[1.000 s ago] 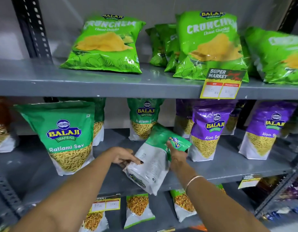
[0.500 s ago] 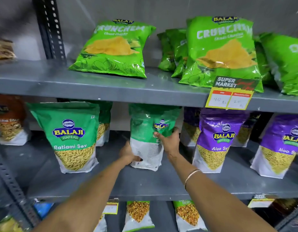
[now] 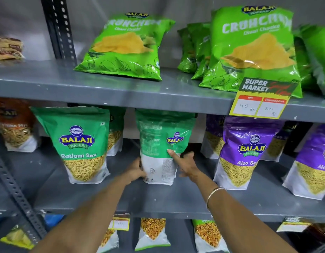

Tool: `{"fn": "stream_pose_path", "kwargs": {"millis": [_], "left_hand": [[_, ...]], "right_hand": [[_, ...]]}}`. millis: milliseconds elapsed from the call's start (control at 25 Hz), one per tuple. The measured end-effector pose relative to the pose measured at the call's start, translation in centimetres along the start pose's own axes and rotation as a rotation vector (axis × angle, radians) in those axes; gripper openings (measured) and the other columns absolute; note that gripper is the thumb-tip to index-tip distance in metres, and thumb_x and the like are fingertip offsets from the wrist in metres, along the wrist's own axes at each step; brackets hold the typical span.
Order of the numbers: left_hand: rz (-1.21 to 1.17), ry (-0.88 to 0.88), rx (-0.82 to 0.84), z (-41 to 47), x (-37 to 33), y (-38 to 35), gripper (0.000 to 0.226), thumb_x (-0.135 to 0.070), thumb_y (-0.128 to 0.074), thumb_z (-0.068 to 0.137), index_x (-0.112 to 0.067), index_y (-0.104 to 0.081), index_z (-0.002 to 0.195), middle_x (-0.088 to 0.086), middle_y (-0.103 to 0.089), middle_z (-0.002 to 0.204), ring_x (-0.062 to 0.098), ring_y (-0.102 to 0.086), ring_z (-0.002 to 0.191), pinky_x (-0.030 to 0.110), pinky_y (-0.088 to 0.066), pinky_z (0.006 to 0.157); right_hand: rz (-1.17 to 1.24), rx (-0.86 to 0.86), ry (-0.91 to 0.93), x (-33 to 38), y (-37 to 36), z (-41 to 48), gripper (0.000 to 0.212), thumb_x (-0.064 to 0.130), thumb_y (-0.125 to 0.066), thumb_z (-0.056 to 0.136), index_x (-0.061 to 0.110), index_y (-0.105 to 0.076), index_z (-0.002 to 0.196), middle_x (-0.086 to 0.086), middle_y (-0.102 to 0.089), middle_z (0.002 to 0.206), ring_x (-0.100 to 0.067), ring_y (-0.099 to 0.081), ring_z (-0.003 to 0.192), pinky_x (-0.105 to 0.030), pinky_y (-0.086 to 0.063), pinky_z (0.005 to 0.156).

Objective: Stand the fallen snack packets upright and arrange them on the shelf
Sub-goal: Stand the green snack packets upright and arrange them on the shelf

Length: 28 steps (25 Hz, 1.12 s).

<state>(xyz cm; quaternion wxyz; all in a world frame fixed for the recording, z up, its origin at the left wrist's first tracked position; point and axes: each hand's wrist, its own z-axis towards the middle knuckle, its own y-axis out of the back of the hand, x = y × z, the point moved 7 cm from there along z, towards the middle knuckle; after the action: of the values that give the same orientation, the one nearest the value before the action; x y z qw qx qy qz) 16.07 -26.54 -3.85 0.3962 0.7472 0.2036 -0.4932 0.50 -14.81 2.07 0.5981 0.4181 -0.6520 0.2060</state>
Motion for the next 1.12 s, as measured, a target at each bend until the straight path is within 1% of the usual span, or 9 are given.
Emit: {"fn": "stream_pose_path", "kwargs": {"millis": [80,160,320,400,520,640,720,960,1120], "left_hand": [[0.044,0.003,0.056,0.0,-0.3,0.8,0.045,0.019,-0.053,0.07,0.001,-0.054,0.111,0.007,-0.061,0.091,0.018,-0.055,0.083,0.021,-0.044,0.06],[0.023,0.009,0.112,0.1,-0.2,1.5,0.03,0.019,-0.052,0.076,-0.005,-0.059,0.093,0.005,-0.06,0.083,0.012,-0.057,0.074,0.015,-0.05,0.058],[0.019,0.066,0.189,-0.9,-0.2,0.9,0.046,0.013,-0.058,0.079,-0.001,-0.048,0.122,0.003,-0.06,0.075,0.007,-0.064,0.061,0.02,-0.055,0.057],[0.103,-0.006,0.128,-1.2,-1.7,0.2,0.062,0.007,-0.067,0.075,-0.001,-0.042,0.131,0.0,-0.058,0.094,0.012,-0.056,0.089,0.029,-0.049,0.08],[0.076,-0.071,0.083,-0.9,-2.9,-1.4,0.097,0.004,-0.074,0.069,-0.007,-0.016,0.146,0.0,-0.038,0.138,0.01,-0.033,0.13,0.017,-0.027,0.097],[0.009,-0.079,0.113,-0.2,-3.0,-2.8,0.129,-0.013,-0.086,0.049,-0.018,-0.004,0.148,0.006,-0.029,0.153,0.017,-0.032,0.137,0.03,-0.031,0.112],[0.119,-0.039,0.101,-0.1,-3.2,-2.8,0.139,-0.036,-0.088,0.034,-0.028,-0.007,0.147,0.01,-0.028,0.153,0.026,-0.029,0.14,0.045,-0.03,0.115],[0.112,0.036,0.123,0.1,-3.7,-1.7,0.087,-0.008,-0.079,0.062,-0.007,-0.03,0.134,0.014,-0.04,0.139,0.026,-0.039,0.128,0.035,-0.033,0.111],[0.077,0.006,0.078,-0.2,-3.7,-1.5,0.063,0.003,-0.071,0.072,-0.009,-0.035,0.122,0.004,-0.055,0.091,0.011,-0.052,0.084,0.027,-0.048,0.079]], "right_hand": [[0.014,0.134,-0.192,-1.9,-0.9,-0.3,0.073,0.061,-0.062,0.071,0.009,-0.028,0.11,-0.004,-0.046,0.1,-0.022,-0.061,0.078,-0.032,-0.057,0.052],[0.078,0.174,-0.207,-2.7,-1.1,0.1,0.068,0.06,-0.059,0.074,0.007,-0.036,0.109,-0.008,-0.049,0.096,-0.018,-0.058,0.062,-0.032,-0.056,0.056],[0.001,0.25,-0.081,-3.1,-1.0,0.8,0.008,0.026,-0.051,0.09,0.021,-0.047,0.094,0.0,-0.051,0.089,-0.007,-0.051,0.068,-0.024,-0.043,0.061],[-0.108,0.32,-0.034,-3.0,-0.7,0.2,0.035,0.004,-0.052,0.086,0.027,-0.042,0.11,0.006,-0.049,0.092,-0.005,-0.047,0.076,-0.021,-0.038,0.061],[-0.223,0.444,0.048,-2.9,-1.2,-1.2,0.072,-0.003,-0.067,0.076,0.029,-0.03,0.129,0.012,-0.05,0.101,-0.011,-0.049,0.102,-0.019,-0.044,0.071],[-0.211,0.374,0.125,-3.0,-1.6,-1.5,0.081,-0.002,-0.079,0.065,0.019,-0.027,0.124,0.004,-0.049,0.116,-0.014,-0.048,0.115,-0.01,-0.046,0.077],[-0.172,0.276,0.14,-3.7,-1.7,-0.9,0.079,-0.003,-0.081,0.062,0.012,-0.024,0.115,-0.003,-0.046,0.117,-0.019,-0.049,0.116,-0.021,-0.044,0.085],[-0.211,0.203,0.182,-4.3,-0.1,1.8,0.091,0.008,-0.08,0.042,0.008,-0.041,0.125,-0.018,-0.058,0.123,-0.032,-0.054,0.116,-0.045,-0.045,0.102],[-0.265,0.063,0.163,-4.1,2.3,3.1,0.095,0.002,-0.075,0.044,0.004,-0.041,0.133,-0.012,-0.06,0.122,-0.026,-0.054,0.117,-0.04,-0.047,0.101]]}}
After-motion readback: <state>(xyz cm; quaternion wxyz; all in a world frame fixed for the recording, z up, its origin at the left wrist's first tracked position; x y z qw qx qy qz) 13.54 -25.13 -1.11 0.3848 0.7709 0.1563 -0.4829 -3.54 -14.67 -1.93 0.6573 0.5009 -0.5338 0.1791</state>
